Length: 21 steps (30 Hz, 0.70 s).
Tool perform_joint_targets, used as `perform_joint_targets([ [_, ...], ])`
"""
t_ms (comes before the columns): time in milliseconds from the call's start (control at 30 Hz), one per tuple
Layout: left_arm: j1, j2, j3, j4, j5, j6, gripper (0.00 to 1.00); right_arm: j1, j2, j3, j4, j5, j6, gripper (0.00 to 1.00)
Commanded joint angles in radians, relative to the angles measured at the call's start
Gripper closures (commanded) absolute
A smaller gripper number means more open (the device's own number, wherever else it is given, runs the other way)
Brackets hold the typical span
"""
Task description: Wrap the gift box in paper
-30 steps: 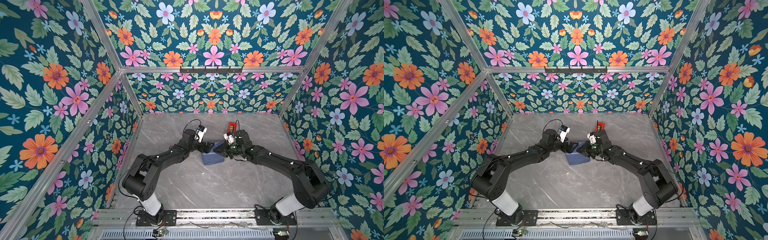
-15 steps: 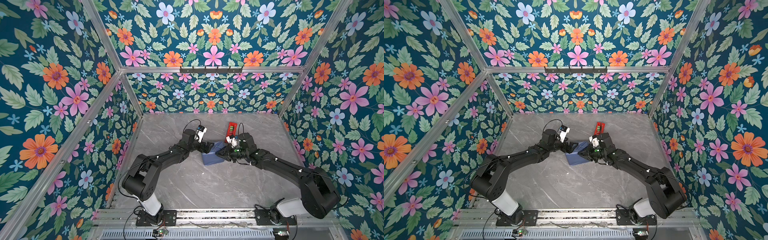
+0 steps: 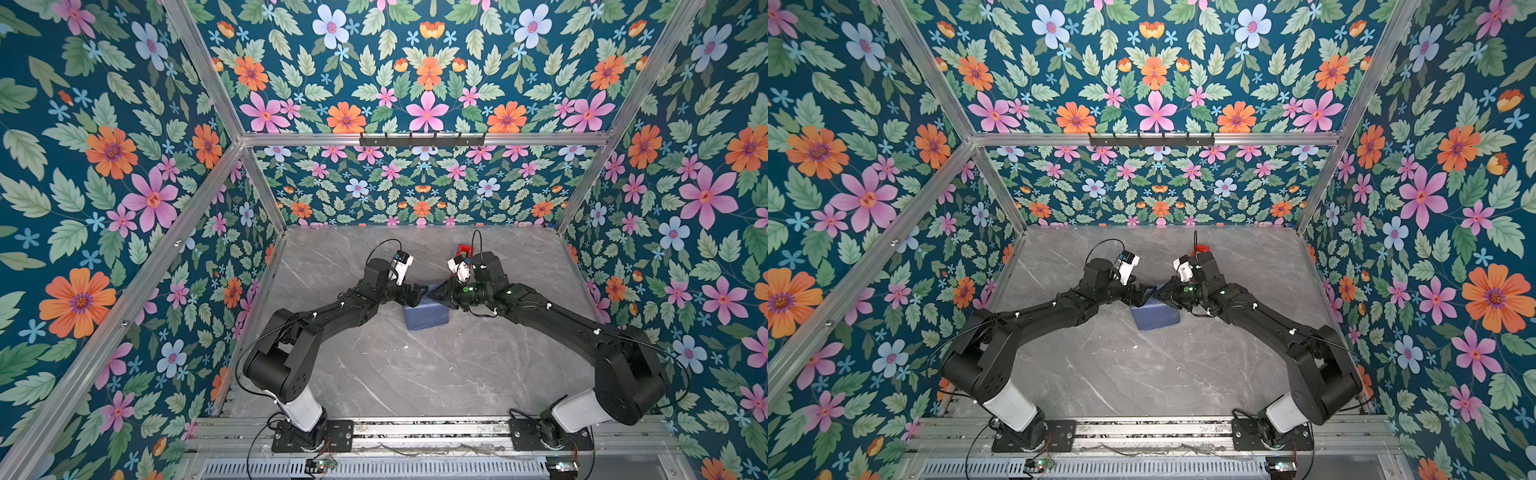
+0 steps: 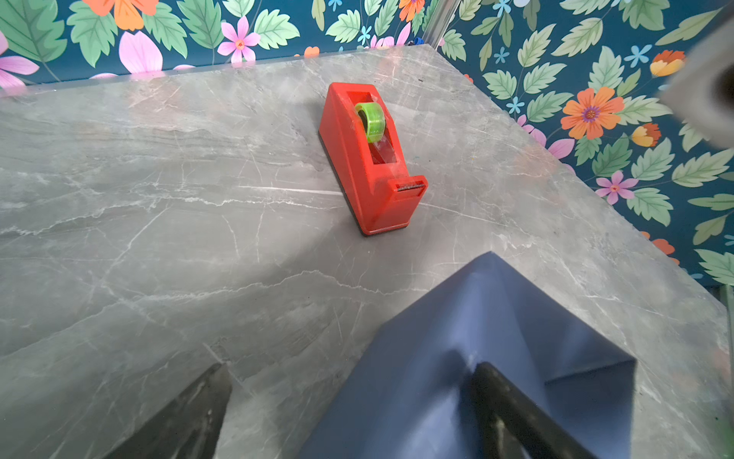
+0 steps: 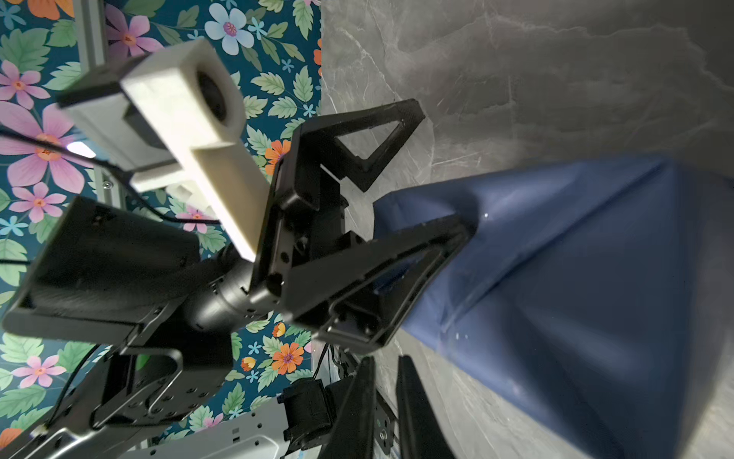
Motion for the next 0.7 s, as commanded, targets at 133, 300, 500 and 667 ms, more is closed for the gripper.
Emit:
perform_joint_targets([
  [133,0.002,0.007,-0.007,-0.135,-0.043,0.034,0.04,-0.004,0.074,0.021,0.002,0.006,-0.04,0.89],
  [300,0.002,0.002,-0.009,-0.129,-0.041,0.031,0.04,-0.009,0.067,-0.003,-0.043,0.025,-0.053,0.91],
  [500,0.002,0.001,-0.01,-0.127,-0.041,0.034,0.04,-0.009,0.027,-0.062,-0.065,0.012,-0.025,0.92],
  [667,0.002,-0.004,-0.013,-0.127,-0.042,0.036,0.04,-0.01,-0.022,-0.062,-0.038,-0.023,-0.006,0.92],
])
